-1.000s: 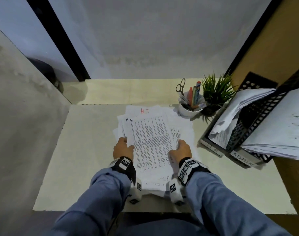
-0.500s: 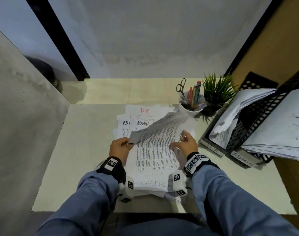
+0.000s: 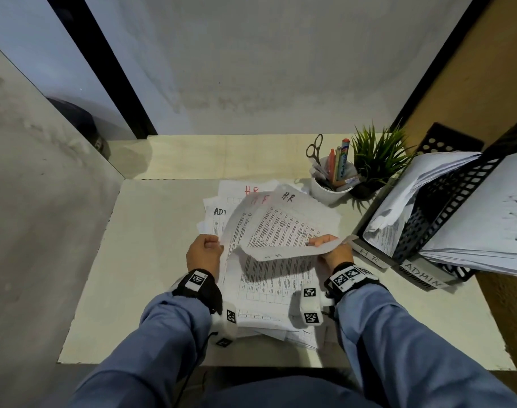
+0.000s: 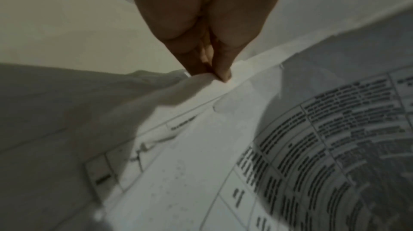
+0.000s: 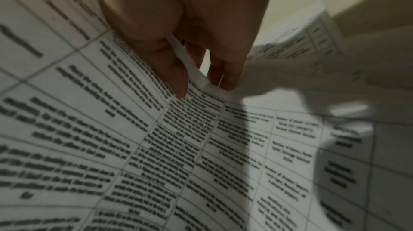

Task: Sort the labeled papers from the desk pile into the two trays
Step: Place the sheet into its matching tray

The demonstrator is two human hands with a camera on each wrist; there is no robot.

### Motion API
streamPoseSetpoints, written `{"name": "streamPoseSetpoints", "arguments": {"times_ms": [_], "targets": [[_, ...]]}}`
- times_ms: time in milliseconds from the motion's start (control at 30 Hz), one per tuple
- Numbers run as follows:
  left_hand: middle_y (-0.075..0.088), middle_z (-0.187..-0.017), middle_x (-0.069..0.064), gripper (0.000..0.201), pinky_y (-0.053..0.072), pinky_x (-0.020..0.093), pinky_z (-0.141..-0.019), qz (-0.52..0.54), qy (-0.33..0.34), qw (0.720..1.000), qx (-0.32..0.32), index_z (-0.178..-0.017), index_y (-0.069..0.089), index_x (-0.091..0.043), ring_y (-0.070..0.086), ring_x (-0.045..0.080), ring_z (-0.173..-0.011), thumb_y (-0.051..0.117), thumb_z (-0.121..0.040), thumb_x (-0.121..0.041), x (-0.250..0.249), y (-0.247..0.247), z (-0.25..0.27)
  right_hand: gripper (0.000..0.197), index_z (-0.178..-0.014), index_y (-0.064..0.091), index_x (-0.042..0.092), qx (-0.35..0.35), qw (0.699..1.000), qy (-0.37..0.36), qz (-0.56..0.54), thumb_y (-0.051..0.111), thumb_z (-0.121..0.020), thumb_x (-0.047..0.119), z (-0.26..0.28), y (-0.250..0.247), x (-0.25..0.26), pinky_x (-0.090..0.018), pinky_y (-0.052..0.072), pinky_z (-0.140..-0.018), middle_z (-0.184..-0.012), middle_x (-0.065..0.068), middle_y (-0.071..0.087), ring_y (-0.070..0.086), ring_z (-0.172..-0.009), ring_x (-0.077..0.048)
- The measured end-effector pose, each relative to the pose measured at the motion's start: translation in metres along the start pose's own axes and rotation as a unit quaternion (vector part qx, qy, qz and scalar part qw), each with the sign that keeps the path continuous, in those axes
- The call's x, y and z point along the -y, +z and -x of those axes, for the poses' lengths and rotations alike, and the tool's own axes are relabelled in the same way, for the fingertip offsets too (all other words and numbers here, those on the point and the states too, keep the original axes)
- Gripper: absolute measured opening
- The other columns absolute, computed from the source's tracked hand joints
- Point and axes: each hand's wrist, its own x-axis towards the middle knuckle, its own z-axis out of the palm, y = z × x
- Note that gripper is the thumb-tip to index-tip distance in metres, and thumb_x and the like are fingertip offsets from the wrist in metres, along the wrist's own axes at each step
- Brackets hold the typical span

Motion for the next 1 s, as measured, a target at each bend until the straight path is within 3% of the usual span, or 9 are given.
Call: {"name": "streamPoseSetpoints", "arguments": {"times_ms": [167, 400, 500, 533, 600, 667, 800, 900, 1000], "targets": [[0.058, -0.105, 0.003, 0.027, 0.044, 0.027, -0.077, -0.104, 0.094, 0.990, 0.011, -0.107, 0.057, -0.010, 0.058, 0.020, -0.090, 0.063, -0.081, -0.006, -0.009, 0.012, 0.004, 0.037, -0.050, 0.051, 0.004, 0.000, 0.998, 0.013, -0.058, 0.033, -0.075, -0.017, -0.005, -0.006, -0.010, -0.025, 0.050, -0.050, -0.068, -0.018, 0.059, 0.055, -0.056, -0.026], [0.057, -0.114, 0.011, 0.050, 0.046, 0.038, -0.096, -0.042, -0.089, 0.983, 0.157, -0.123, 0.045, -0.007, 0.058, 0.029, -0.105, 0.070, -0.081, -0.015, -0.016, 0.029, 0.008, 0.049, -0.039, 0.055, 0.009, -0.015, 0.999, 0.013, -0.034, 0.035, -0.079, -0.012, -0.012, -0.007, -0.015, -0.031, 0.049, -0.062, -0.066, -0.018, 0.060, 0.056, -0.061, -0.028], [0.052, -0.124, 0.008, 0.045, 0.045, 0.033, -0.097, -0.114, -0.061, 0.963, 0.237, -0.129, 0.045, -0.010, 0.054, 0.027, -0.114, 0.052, -0.087, 0.004, -0.016, 0.029, 0.007, 0.032, -0.053, 0.054, 0.007, -0.040, 0.997, 0.044, 0.047, 0.045, -0.077, -0.012, -0.012, -0.010, -0.012, -0.036, 0.056, -0.076, -0.066, -0.012, 0.055, 0.057, -0.067, -0.027], [0.052, -0.127, 0.007, 0.045, 0.044, 0.034, -0.099, -0.128, -0.043, 0.959, 0.248, -0.129, 0.049, -0.012, 0.053, 0.027, -0.115, 0.049, -0.087, 0.006, -0.014, 0.029, 0.005, 0.028, -0.055, 0.050, 0.006, -0.050, 0.996, 0.056, 0.054, 0.047, -0.072, -0.016, -0.011, -0.011, -0.009, -0.031, 0.055, -0.069, -0.062, -0.011, 0.050, 0.055, -0.059, -0.024], [0.065, -0.106, 0.012, 0.036, 0.053, 0.031, -0.077, -0.108, -0.026, 0.965, 0.238, -0.113, 0.064, -0.008, 0.062, 0.026, -0.087, 0.046, -0.086, 0.007, -0.010, 0.029, 0.004, 0.023, -0.060, 0.049, 0.007, -0.050, 0.993, 0.067, 0.079, 0.053, -0.068, -0.015, -0.008, -0.013, -0.002, -0.019, 0.044, -0.042, -0.058, -0.007, 0.045, 0.048, -0.036, -0.014], [0.056, -0.067, 0.009, 0.027, 0.035, 0.020, -0.050, -0.082, -0.023, 0.973, 0.214, -0.083, 0.070, -0.006, 0.042, 0.018, -0.053, 0.047, -0.085, 0.007, -0.009, 0.026, 0.005, 0.018, -0.062, 0.053, 0.012, -0.036, 0.991, 0.065, 0.115, 0.064, -0.063, -0.002, -0.011, -0.014, 0.000, -0.018, 0.041, -0.037, -0.060, -0.002, 0.050, 0.046, -0.029, -0.004], [0.058, -0.047, -0.007, 0.053, 0.040, 0.023, -0.062, -0.002, -0.052, 0.982, 0.183, -0.044, 0.068, -0.021, 0.049, 0.019, -0.056, 0.050, -0.078, 0.016, -0.008, 0.017, 0.009, 0.014, -0.060, 0.060, 0.002, -0.071, 0.997, 0.003, 0.025, 0.063, -0.051, -0.009, 0.000, -0.012, 0.001, -0.029, 0.049, -0.055, -0.058, -0.008, 0.059, 0.058, -0.050, -0.020], [0.067, -0.060, 0.001, 0.045, 0.051, 0.029, -0.076, 0.020, -0.064, 0.981, 0.183, -0.060, 0.072, -0.011, 0.063, 0.025, -0.071, 0.047, -0.076, 0.023, -0.009, 0.017, 0.012, 0.018, -0.078, 0.062, -0.003, -0.053, 0.998, -0.013, 0.040, 0.060, -0.067, -0.017, 0.006, -0.008, 0.007, -0.024, 0.047, -0.056, -0.073, -0.010, 0.061, 0.058, -0.066, -0.023], [0.066, -0.064, 0.011, 0.042, 0.051, 0.024, -0.061, 0.003, -0.056, 0.981, 0.184, -0.059, 0.065, -0.003, 0.065, 0.023, -0.065, 0.035, -0.072, 0.023, -0.012, 0.015, 0.015, 0.031, -0.077, 0.055, 0.001, -0.039, 0.999, -0.025, -0.020, 0.051, -0.063, -0.026, 0.007, -0.003, 0.008, -0.027, 0.051, -0.055, -0.078, -0.017, 0.059, 0.060, -0.074, -0.031]]}}
